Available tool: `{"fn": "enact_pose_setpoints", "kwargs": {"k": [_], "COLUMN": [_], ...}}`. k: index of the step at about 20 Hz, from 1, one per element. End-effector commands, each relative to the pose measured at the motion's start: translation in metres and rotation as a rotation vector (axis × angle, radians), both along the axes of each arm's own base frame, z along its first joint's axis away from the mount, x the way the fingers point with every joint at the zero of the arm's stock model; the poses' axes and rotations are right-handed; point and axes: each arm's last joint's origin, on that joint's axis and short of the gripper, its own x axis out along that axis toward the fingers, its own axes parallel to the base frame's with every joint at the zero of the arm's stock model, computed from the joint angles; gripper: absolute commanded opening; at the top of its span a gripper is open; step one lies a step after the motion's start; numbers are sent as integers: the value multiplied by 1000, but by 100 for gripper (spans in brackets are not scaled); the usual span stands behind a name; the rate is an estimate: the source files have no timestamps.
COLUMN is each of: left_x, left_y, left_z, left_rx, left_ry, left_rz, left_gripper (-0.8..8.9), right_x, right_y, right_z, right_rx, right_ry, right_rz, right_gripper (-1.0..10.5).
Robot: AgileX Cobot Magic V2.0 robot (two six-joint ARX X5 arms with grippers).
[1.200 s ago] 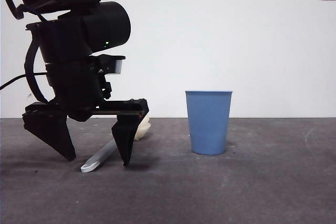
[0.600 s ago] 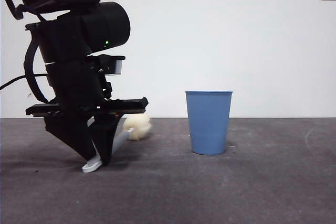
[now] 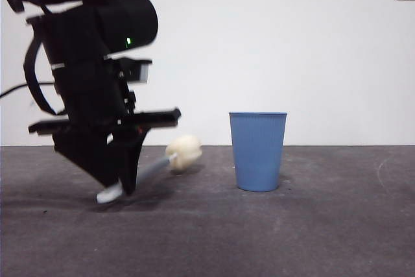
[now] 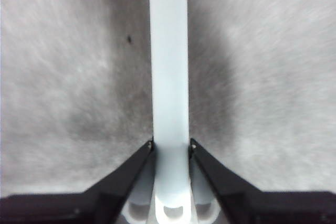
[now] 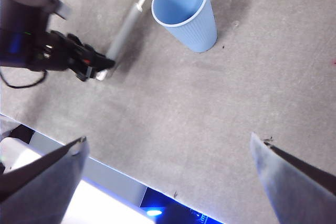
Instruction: Pick up the cup brush,pick up the cup,insert the brush into the cup,clean the cup,put the cup brush back,put the cup back to the fixed position on the table
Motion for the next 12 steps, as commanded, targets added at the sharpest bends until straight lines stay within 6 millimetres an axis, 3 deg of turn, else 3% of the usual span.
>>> {"fn": "enact_pose_setpoints", "kwargs": {"k": [1, 7, 12], "left_x": [-3, -23, -67], "left_y": [6, 22, 52], "left_z": [14, 58, 114], "left_rx": [-3, -25, -66], "left_ry": [-39, -125, -248], "left_rz": [-29, -77, -119], "left_gripper": [-8, -8, -8], "right_x": [0, 8, 32], "right_y": [0, 5, 13], "right_z": [1, -2, -55], "right_rx": [-2, 75, 104], "right_ry": [-12, -78, -120], "right_rz": [6, 82, 97], "right_gripper": [595, 594, 595]}}
